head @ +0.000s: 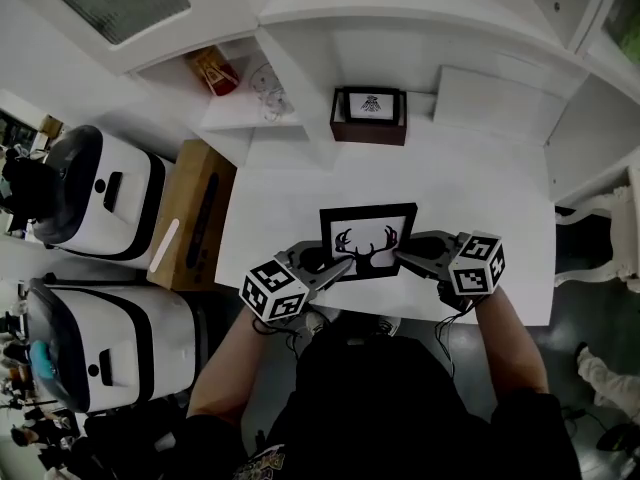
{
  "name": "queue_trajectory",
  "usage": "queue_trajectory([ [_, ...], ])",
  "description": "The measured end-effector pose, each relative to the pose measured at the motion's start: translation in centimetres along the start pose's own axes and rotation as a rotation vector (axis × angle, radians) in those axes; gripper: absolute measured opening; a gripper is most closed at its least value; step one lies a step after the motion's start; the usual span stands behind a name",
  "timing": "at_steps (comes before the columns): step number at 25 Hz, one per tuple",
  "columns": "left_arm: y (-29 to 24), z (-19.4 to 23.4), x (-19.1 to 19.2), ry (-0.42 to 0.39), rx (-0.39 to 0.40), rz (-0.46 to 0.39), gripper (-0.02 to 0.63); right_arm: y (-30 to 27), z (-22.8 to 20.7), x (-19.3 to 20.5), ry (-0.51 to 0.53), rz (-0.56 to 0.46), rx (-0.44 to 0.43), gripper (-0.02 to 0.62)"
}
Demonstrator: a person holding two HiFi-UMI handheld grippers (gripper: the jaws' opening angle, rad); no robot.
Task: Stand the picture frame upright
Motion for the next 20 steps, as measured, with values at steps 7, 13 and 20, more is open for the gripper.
queue_trajectory([
  [7,1.6,2.1,1.7,-0.113,-0.134,0.094,0.13,-3.0,1.0,-0.5,0.145,0.064,0.071,0.067],
  [13,2.9,4.2,2.1,-0.13,-0.126,0.114,0.133,-5.3,1.4,-0.7,0.159,0.045,0.147,0.067],
  [20,4.8,8.1,1.3,-0.195,-0.123,0.119,0.152,-8.4,1.6,-2.5,0.179,0.008,0.251,0.067],
])
Point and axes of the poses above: the fingertips, and each gripper's own axes: y backward along the fingers, z to its left, x out of its underside, the point moved 5 cm from there along y, backward along the fingers, and after that the axes turned 1 degree about -y, right-handed, at the moved point
